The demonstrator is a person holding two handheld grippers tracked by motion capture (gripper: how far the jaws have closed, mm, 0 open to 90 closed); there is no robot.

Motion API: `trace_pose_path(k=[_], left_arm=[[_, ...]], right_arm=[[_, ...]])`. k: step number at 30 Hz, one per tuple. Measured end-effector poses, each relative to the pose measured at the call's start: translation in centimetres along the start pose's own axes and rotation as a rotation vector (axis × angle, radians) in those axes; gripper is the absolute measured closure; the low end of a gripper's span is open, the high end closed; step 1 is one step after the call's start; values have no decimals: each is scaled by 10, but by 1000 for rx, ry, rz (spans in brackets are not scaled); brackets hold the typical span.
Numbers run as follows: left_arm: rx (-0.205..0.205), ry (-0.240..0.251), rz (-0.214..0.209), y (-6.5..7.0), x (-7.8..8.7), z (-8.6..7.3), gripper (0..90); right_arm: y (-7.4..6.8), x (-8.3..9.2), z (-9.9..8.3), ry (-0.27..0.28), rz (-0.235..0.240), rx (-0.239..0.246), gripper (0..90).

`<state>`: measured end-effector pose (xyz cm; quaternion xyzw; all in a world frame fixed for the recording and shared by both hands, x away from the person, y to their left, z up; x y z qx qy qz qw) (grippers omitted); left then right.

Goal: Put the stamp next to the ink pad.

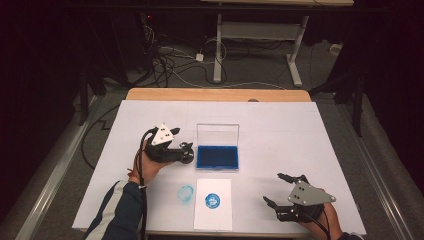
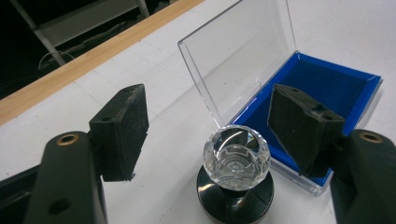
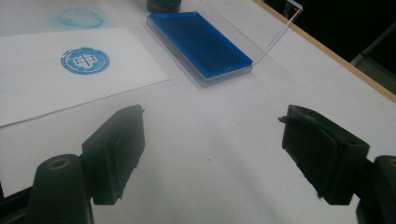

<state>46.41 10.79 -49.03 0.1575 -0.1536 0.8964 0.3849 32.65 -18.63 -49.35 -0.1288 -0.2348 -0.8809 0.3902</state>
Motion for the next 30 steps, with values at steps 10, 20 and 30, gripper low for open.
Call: trace_pose_path(k=[10,20,30], left_arm=[[-29,-6,-16,10,0,5,245],[-61,2,-7,15,3,11,174],[-113,0,-12,29,10,19,175]], right_arm=[[0,0,0,0,-1,-2,211],[3,1,1,7,-14,-4,211],[3,1,1,8,-13,-8,211]])
Point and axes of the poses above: each handheld gripper's, and its own axes: x roughly backward along the jaws, z roughly out of its top, y roughly to its right, the point moved 10 cm from there along -x, roughly forward along the jaws, and after that the axes turned 6 degrees about y, right-handed, at the moved point
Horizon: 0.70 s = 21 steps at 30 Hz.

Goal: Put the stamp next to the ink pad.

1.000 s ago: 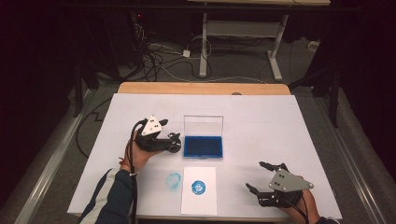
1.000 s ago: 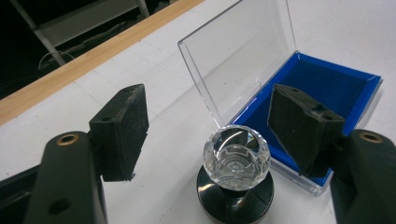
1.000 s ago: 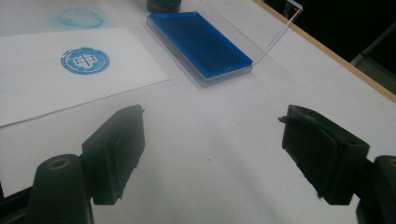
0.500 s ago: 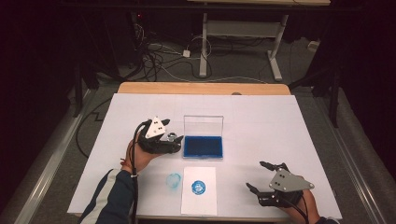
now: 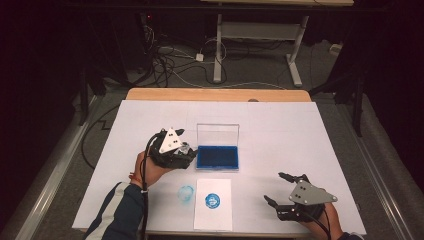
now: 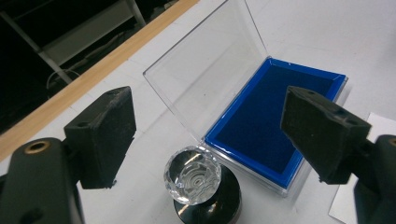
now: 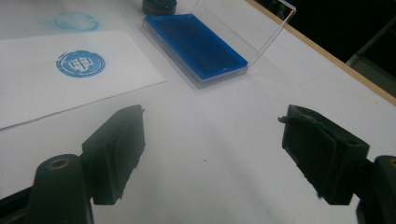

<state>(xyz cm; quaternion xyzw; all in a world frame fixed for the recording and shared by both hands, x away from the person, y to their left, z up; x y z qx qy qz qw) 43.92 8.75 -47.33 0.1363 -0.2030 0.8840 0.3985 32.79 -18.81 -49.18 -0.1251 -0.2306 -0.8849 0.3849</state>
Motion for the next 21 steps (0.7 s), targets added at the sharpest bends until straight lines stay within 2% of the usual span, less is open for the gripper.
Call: trace_pose_path(k=[8,21], left_arm=[[-34,22,9,8,9,10,173],[-81,52,-4,28,22,25,173]], right_arm=[[2,1,0,1,-11,-2,211],[4,3,2,15,-26,3,211]])
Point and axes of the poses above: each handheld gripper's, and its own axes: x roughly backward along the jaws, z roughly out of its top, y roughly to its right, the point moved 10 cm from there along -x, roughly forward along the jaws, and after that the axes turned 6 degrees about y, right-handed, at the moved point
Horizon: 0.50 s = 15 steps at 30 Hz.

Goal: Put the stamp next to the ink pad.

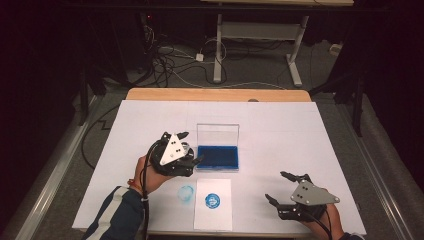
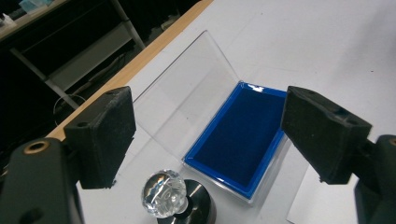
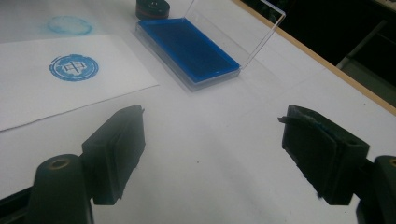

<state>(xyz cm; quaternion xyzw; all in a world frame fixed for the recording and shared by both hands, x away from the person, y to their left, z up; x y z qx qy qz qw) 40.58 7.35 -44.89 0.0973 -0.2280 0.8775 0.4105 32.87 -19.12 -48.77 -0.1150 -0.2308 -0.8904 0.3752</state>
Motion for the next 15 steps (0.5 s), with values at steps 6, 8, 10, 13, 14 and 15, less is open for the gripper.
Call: trace_pose_path(k=[6,8,10,13,14,15], left_arm=[[-21,5,-1,7,7,1,172],[-22,6,-1,9,8,1,173],[-33,2,7,11,9,1,173],[-46,2,1,15,12,1,173],[-47,6,0,16,12,1,173],[-52,6,1,17,13,1,173]], right_arm=[[1,1,0,-2,-6,-5,212],[2,1,0,-1,-7,-5,211],[2,1,0,0,-9,-7,211],[2,2,0,1,-11,-9,211],[2,2,0,0,-11,-7,211],[2,2,-1,0,-12,-8,211]])
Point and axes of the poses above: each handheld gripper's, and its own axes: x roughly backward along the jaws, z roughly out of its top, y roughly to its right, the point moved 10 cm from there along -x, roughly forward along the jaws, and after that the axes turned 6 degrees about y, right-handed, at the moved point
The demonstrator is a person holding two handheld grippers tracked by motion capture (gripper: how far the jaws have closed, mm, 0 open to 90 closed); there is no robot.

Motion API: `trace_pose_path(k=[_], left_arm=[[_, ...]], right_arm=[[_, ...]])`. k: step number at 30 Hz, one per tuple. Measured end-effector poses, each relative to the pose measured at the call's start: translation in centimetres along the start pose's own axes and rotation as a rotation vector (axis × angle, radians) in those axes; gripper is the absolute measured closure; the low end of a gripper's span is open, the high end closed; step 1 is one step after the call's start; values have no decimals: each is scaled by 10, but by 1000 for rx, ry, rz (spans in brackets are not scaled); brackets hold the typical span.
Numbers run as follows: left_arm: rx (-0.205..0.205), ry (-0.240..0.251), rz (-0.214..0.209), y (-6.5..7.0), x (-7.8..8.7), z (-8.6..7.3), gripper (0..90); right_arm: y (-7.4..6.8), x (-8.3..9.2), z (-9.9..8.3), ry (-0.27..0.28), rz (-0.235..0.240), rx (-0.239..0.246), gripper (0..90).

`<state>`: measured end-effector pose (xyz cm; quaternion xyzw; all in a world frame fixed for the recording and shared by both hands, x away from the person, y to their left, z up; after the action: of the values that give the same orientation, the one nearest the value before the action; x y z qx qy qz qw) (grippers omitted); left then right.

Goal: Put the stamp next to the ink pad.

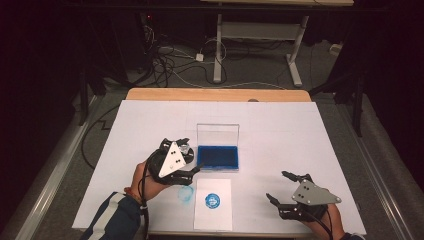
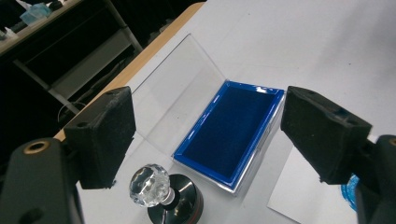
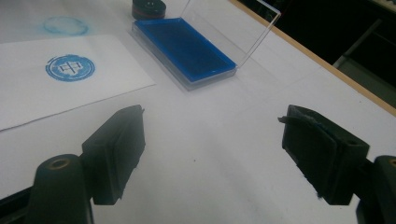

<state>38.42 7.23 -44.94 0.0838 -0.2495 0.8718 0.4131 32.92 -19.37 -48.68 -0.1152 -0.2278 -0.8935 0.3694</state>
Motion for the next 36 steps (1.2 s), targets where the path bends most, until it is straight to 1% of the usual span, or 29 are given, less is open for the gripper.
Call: trace_pose_path(k=[4,6,7,8,12,13,15,17,20,23,31,36], left_arm=[[-12,7,8,3,2,0,173],[-17,9,3,5,3,-1,173],[-23,9,10,6,4,-1,173],[-24,17,13,7,4,-1,173],[-35,24,14,10,10,-2,173],[-34,22,7,11,11,-3,173],[-48,17,12,13,13,-5,172],[-43,16,0,15,16,-7,172],[-50,16,4,18,20,-10,172],[-44,22,14,18,24,-14,172],[-28,-6,36,13,36,-32,172],[-23,-25,53,13,41,-44,172]], right_arm=[[0,1,0,0,-2,0,211],[0,1,0,1,-4,-1,211],[0,1,0,1,-4,-1,211],[1,1,0,0,-5,0,212],[1,2,-1,-2,-7,-2,211],[1,2,-1,-3,-7,-3,211],[1,2,-2,-3,-9,-3,211],[1,2,-2,-4,-9,-4,211],[0,2,-2,-5,-9,-2,211],[0,2,-2,-6,-9,-3,211],[1,2,-3,-8,-12,-6,211],[1,2,-4,-9,-15,-8,211]])
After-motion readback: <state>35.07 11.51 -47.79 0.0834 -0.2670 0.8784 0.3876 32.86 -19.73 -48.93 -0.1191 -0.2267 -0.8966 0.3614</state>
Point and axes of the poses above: each handheld gripper's, and its own axes: x roughly backward along the jaws, z roughly out of its top, y roughly to its right, the point moved 10 cm from there along -x, roughly forward along the jaws, and after that the axes turned 6 degrees about y, right-handed, at the moved point
